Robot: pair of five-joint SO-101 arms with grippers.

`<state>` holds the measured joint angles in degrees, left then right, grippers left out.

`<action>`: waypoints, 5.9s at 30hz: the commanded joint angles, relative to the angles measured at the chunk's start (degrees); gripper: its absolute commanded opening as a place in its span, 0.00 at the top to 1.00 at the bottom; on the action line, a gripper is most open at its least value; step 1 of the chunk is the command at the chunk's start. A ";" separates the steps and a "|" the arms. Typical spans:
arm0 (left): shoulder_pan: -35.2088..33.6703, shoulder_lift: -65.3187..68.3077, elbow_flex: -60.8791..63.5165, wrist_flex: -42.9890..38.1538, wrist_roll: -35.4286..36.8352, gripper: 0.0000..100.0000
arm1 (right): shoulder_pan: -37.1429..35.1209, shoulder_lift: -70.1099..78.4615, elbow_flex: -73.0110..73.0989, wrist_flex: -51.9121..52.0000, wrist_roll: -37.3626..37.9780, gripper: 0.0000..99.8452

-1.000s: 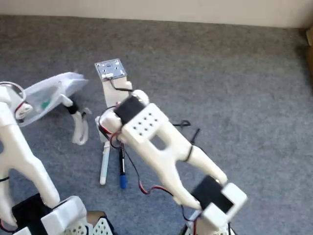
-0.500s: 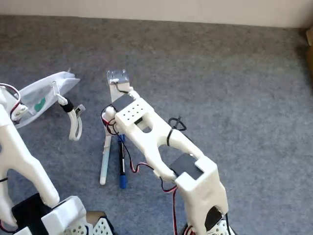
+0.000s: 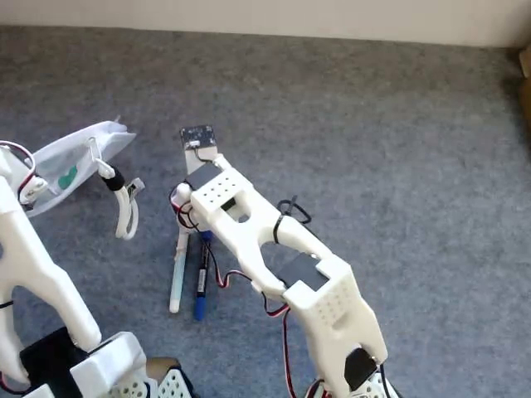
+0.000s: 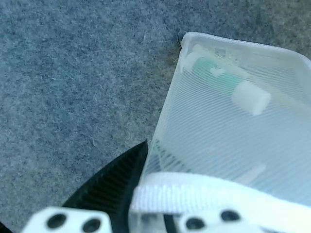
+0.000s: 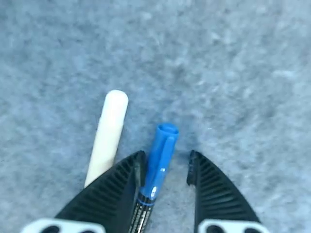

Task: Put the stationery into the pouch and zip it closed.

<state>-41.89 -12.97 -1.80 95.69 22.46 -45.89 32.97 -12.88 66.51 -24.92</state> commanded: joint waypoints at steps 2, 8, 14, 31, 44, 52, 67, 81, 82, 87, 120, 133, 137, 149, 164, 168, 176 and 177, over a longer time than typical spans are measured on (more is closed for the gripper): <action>0.13 0.31 -0.13 -0.18 0.70 0.99 | 0.48 -0.84 -2.15 -0.57 -0.53 1.00; 0.13 0.31 0.04 -0.18 0.70 0.99 | 0.40 -1.01 -4.26 4.35 4.66 1.00; 0.13 0.31 0.04 0.18 0.70 0.99 | 0.84 -0.84 -15.25 17.71 6.33 1.00; 9.80 -0.13 1.54 0.26 0.79 0.99 | 2.77 -1.10 -31.87 34.51 6.42 1.00; 16.40 -0.13 1.27 -0.09 0.88 0.99 | 6.20 -18.07 -26.24 34.42 6.42 1.00; 23.08 -0.13 -4.18 3.25 0.88 0.99 | 6.37 -30.46 -19.74 34.24 6.42 1.00; 25.01 -0.22 -7.08 5.10 0.88 0.99 | 11.74 -46.64 -19.12 28.26 6.42 1.00; 25.01 -0.13 -6.90 5.01 0.88 0.99 | 11.47 -57.01 -19.12 14.81 6.24 1.00; 25.01 -0.13 -6.90 5.01 0.88 0.99 | 11.47 -58.24 -19.12 13.67 6.24 1.00; 25.01 -0.13 -7.16 4.92 0.88 0.99 | 11.38 -63.34 -19.12 4.88 5.98 1.00; 25.10 -0.13 -8.75 4.84 5.27 0.99 | 5.14 -64.57 15.34 -41.27 6.24 1.00; 25.01 -0.13 -8.48 4.84 5.27 0.99 | 3.12 -64.48 34.07 -66.59 7.91 1.00; 25.01 -0.13 -8.48 4.84 5.19 0.99 | 1.45 -64.48 38.55 -70.73 16.26 1.00; 24.92 -0.13 -8.48 4.84 5.19 0.99 | -2.95 -64.31 44.70 -71.08 27.34 1.00; 20.00 0.04 -8.40 4.84 5.19 0.99 | -6.64 -64.22 48.31 -70.99 27.43 1.00; 20.00 0.04 -8.40 4.92 5.19 0.99 | -8.31 -64.22 49.10 -70.99 27.43 1.00; 20.00 0.22 -8.31 5.01 5.19 0.99 | -7.96 -64.31 48.92 -70.90 27.52 0.99; 20.00 0.22 -8.31 5.01 5.19 0.99 | -7.96 -64.40 48.84 -70.90 27.52 0.97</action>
<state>-20.88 -12.62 -7.34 100.18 27.03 -53.54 -30.95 36.62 -2.95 1.71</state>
